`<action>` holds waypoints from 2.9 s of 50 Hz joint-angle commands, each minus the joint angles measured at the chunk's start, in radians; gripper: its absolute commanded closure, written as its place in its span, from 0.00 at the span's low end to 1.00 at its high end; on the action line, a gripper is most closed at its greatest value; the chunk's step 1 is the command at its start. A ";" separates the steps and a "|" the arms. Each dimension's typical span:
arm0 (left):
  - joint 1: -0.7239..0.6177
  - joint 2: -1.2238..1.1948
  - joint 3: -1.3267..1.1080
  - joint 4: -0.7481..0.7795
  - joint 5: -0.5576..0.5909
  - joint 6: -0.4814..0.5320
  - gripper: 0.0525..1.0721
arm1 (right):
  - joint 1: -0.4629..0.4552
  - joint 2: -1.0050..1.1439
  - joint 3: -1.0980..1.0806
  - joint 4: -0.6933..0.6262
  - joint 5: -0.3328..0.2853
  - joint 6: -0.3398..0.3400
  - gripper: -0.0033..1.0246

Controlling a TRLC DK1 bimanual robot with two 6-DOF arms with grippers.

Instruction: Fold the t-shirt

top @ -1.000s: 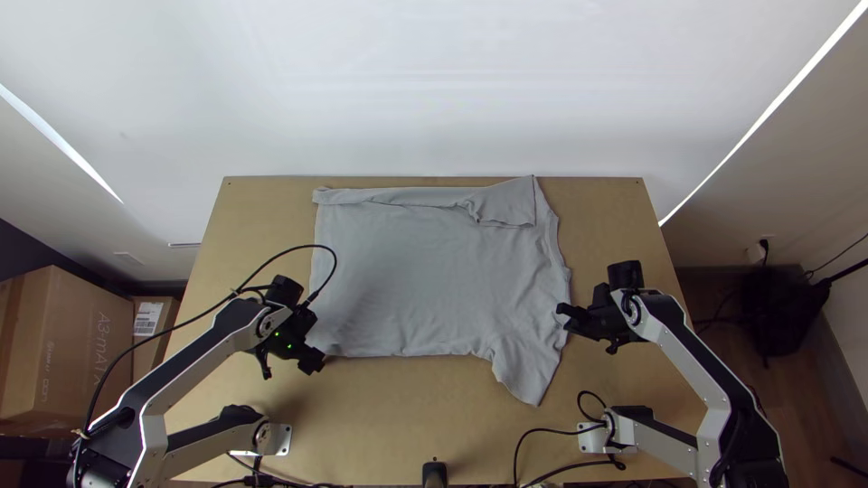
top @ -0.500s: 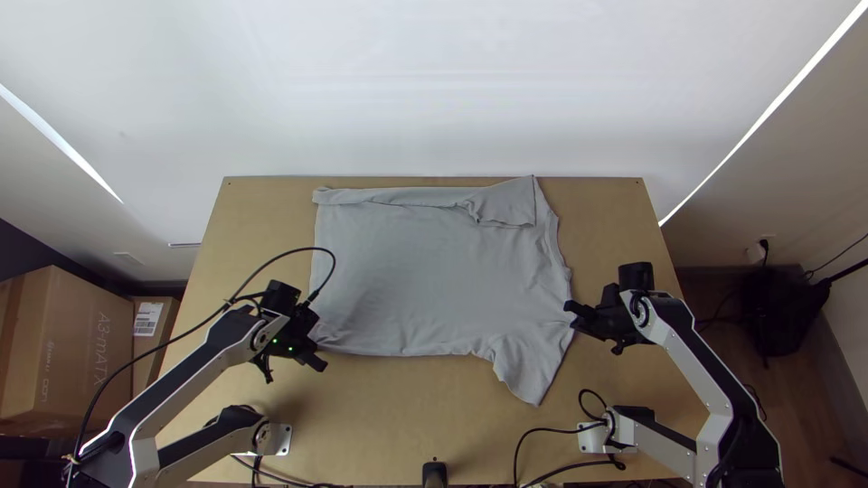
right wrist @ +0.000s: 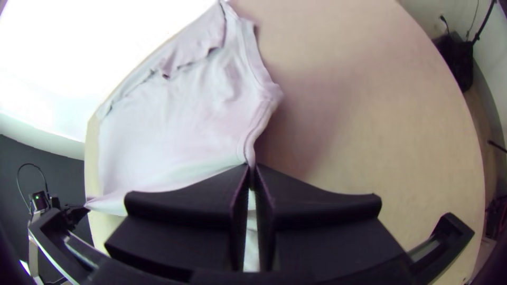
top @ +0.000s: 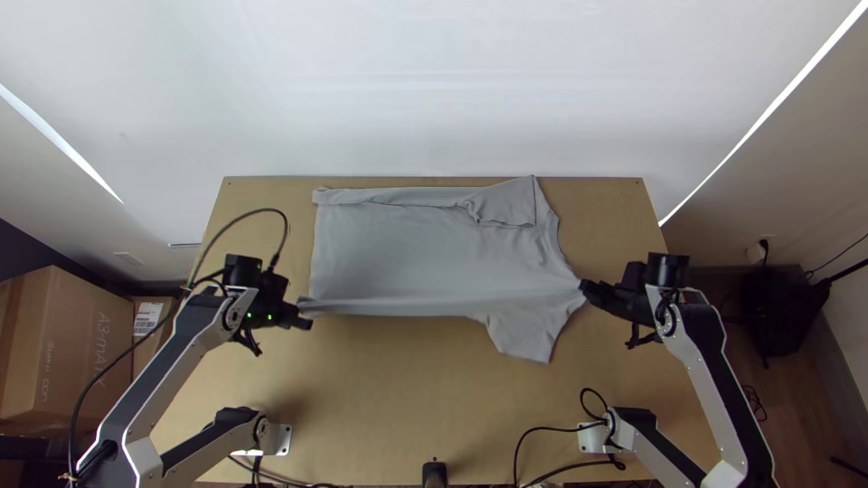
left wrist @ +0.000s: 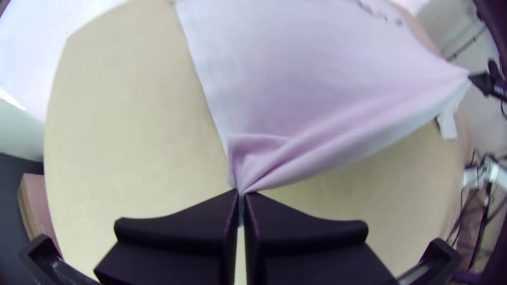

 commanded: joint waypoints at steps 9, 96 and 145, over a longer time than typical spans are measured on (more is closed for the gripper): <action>0.044 0.001 0.221 0.111 -0.008 -0.208 0.98 | 0.002 0.027 0.235 0.084 0.021 0.011 0.97; 0.099 -0.338 1.092 0.420 -0.310 -0.253 0.98 | 0.014 -0.088 1.260 0.231 0.128 0.111 0.97; 0.030 -0.355 -0.043 0.351 -0.091 -0.320 0.98 | 0.192 -0.128 -0.052 0.443 0.111 0.194 0.97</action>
